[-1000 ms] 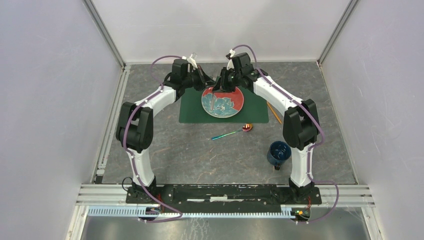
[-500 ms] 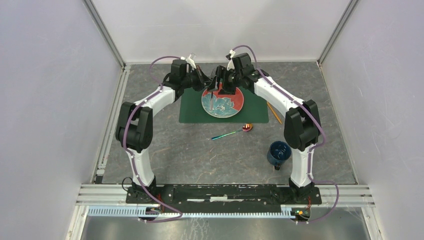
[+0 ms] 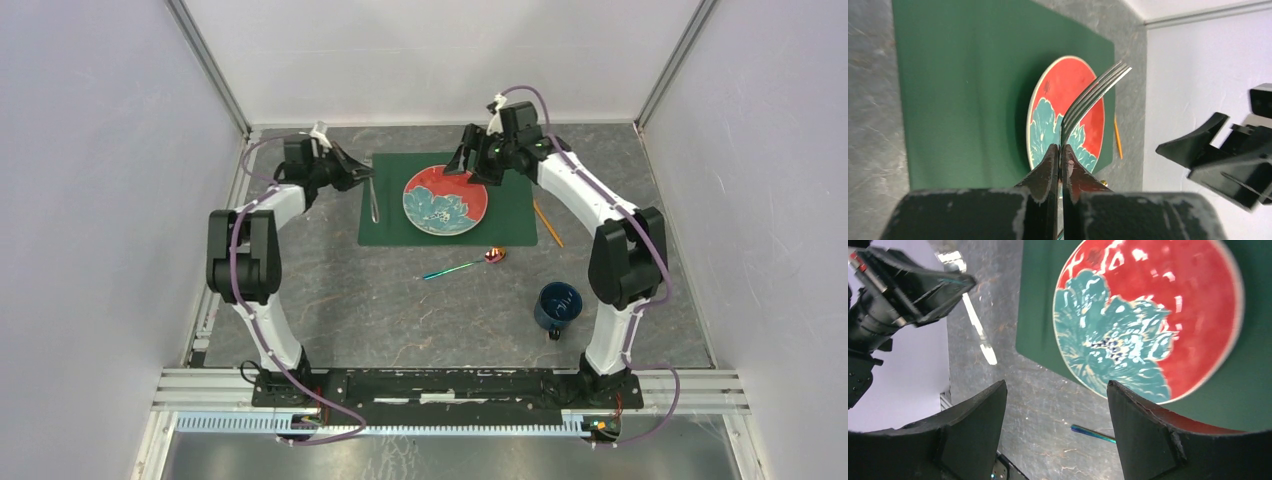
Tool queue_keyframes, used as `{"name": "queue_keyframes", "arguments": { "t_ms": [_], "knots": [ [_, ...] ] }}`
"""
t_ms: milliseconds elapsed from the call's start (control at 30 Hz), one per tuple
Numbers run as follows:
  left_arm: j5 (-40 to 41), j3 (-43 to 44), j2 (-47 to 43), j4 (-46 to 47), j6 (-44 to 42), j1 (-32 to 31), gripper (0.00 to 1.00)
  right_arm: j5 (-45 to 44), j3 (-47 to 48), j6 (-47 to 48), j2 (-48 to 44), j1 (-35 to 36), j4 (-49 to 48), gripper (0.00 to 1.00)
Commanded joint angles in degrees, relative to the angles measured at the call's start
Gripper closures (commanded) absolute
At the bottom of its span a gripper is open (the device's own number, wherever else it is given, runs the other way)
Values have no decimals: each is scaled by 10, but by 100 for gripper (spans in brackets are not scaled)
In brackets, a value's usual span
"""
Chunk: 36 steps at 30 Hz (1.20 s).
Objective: Set the dinner table for one person
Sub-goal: Place the fork on the napkin.
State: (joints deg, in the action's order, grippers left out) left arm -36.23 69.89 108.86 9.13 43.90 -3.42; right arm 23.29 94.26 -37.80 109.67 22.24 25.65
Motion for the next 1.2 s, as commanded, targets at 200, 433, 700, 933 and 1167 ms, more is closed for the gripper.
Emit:
{"name": "queue_keyframes", "arguments": {
  "t_ms": [200,433,700,933,1167],
  "knots": [
    [-154,30,-1,166,91,50,98,-9,-10,27,-58,-51,21,20],
    [-215,8,71,452,295,51,98,-17,-7,33,-61,-64,39,20],
    [-244,11,155,719,500,53,98,-16,29,42,-66,-92,68,20],
    [-253,-13,149,648,461,56,98,-17,29,40,-69,-104,70,20],
    [-257,-47,138,567,419,59,98,-17,30,39,-70,-106,68,20]
  ]
}}
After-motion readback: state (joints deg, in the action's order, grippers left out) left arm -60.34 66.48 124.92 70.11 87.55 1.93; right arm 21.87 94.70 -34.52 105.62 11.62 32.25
